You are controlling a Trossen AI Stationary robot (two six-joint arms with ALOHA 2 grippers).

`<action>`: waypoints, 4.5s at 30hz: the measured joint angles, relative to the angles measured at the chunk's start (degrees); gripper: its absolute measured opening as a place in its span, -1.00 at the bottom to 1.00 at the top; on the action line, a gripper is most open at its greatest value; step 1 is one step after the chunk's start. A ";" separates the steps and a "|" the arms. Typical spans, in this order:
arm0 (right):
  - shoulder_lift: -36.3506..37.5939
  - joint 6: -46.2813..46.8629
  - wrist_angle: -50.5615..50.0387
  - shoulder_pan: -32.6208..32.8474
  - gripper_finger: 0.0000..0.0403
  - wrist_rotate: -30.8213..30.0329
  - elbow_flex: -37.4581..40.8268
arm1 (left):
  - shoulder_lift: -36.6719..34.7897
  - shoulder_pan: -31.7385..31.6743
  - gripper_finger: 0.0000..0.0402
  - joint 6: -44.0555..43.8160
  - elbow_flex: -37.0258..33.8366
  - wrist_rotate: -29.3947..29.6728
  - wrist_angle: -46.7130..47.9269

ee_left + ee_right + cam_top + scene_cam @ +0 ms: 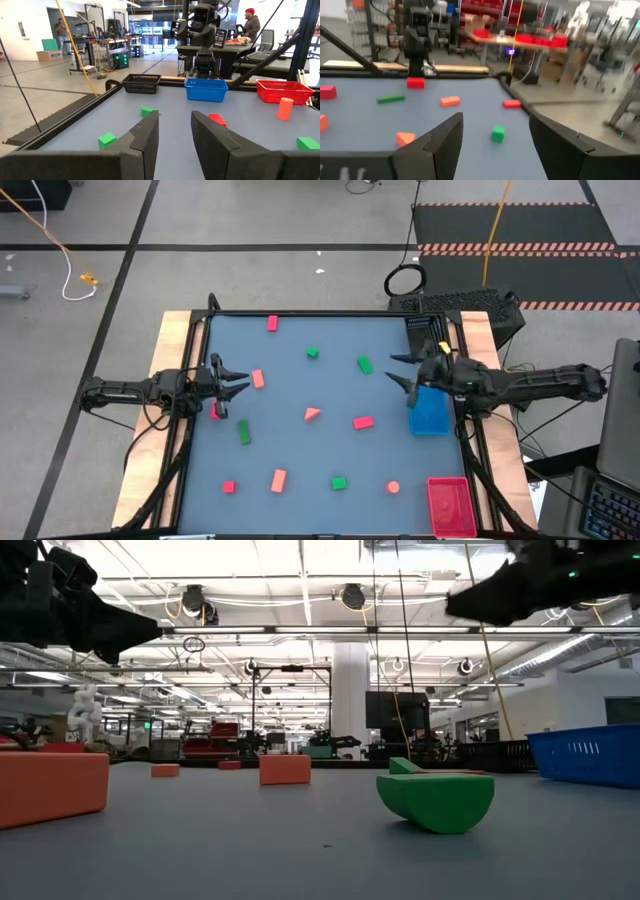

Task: Sort & place blocks by color
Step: Put the green block into the black bin

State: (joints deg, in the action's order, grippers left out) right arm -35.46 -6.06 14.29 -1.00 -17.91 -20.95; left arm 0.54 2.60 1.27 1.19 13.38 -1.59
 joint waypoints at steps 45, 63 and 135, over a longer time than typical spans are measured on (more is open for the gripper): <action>-24.86 2.20 9.50 -0.52 0.11 3.03 -8.35 | 0.00 -0.01 -0.41 15.61 -0.04 0.36 -0.19; -25.06 2.25 9.07 -2.54 0.11 2.97 -8.35 | 1.44 0.03 -0.41 -7.55 -0.04 2.24 -11.19; -60.32 10.65 -25.34 -16.92 -0.37 -1.46 -29.23 | 62.16 -14.07 0.19 -12.91 40.59 8.58 2.60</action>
State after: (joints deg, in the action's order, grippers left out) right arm -95.78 4.58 -11.06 -17.91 -19.36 -50.18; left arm 62.70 -11.46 -11.64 41.78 21.96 1.00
